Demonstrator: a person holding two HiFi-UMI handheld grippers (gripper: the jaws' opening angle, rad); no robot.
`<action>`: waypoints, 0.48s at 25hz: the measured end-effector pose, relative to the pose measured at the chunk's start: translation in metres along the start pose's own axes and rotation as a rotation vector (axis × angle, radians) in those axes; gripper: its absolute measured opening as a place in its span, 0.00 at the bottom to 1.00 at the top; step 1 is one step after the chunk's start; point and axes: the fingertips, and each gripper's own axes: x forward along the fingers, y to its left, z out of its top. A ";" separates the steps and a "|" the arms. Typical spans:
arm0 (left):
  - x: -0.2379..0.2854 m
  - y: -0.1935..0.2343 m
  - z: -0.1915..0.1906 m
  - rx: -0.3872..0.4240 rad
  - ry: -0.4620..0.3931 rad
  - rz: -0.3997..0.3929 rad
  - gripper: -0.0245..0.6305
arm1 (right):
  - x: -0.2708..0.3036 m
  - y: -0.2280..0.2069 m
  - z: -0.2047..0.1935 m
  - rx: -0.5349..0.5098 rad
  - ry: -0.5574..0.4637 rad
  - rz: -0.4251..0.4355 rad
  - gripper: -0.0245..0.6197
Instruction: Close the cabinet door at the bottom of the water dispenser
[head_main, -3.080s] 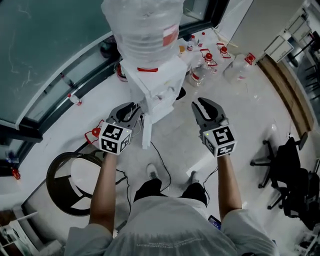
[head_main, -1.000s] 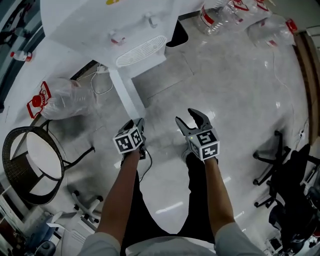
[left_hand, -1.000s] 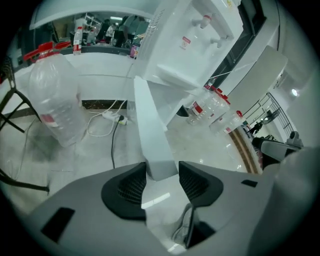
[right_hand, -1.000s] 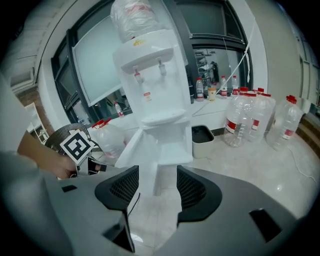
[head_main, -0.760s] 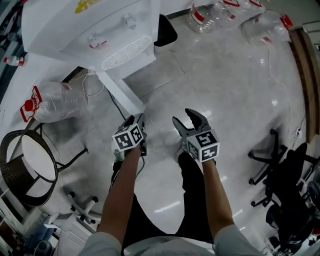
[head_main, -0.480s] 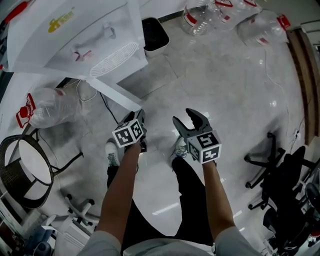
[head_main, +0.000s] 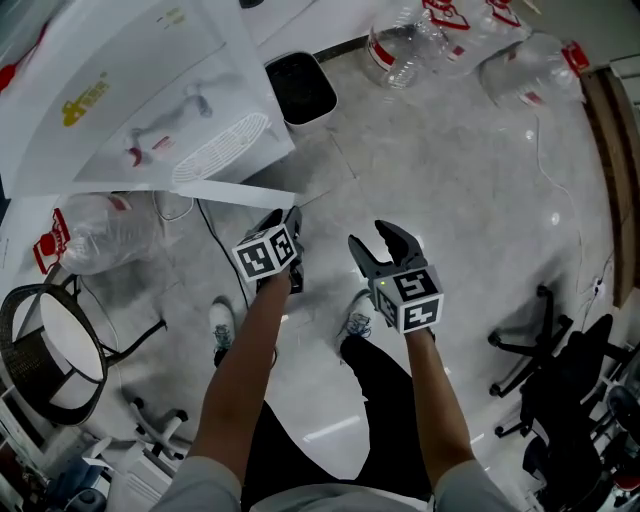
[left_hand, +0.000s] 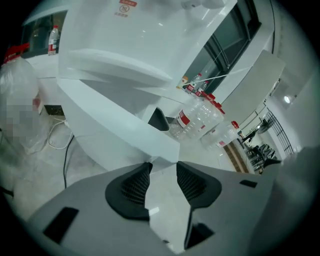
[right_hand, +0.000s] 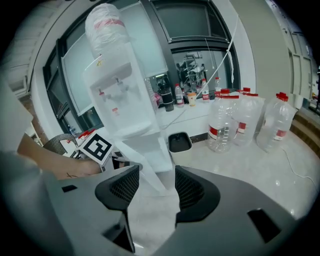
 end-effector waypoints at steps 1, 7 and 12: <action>0.006 -0.001 0.007 -0.019 -0.009 -0.005 0.32 | 0.003 -0.004 0.001 0.004 0.002 -0.002 0.42; 0.040 -0.009 0.047 0.011 -0.056 -0.006 0.28 | 0.017 -0.029 0.011 -0.010 0.003 0.005 0.42; 0.066 -0.001 0.080 0.008 -0.109 0.014 0.27 | 0.028 -0.054 0.023 -0.026 -0.012 -0.005 0.42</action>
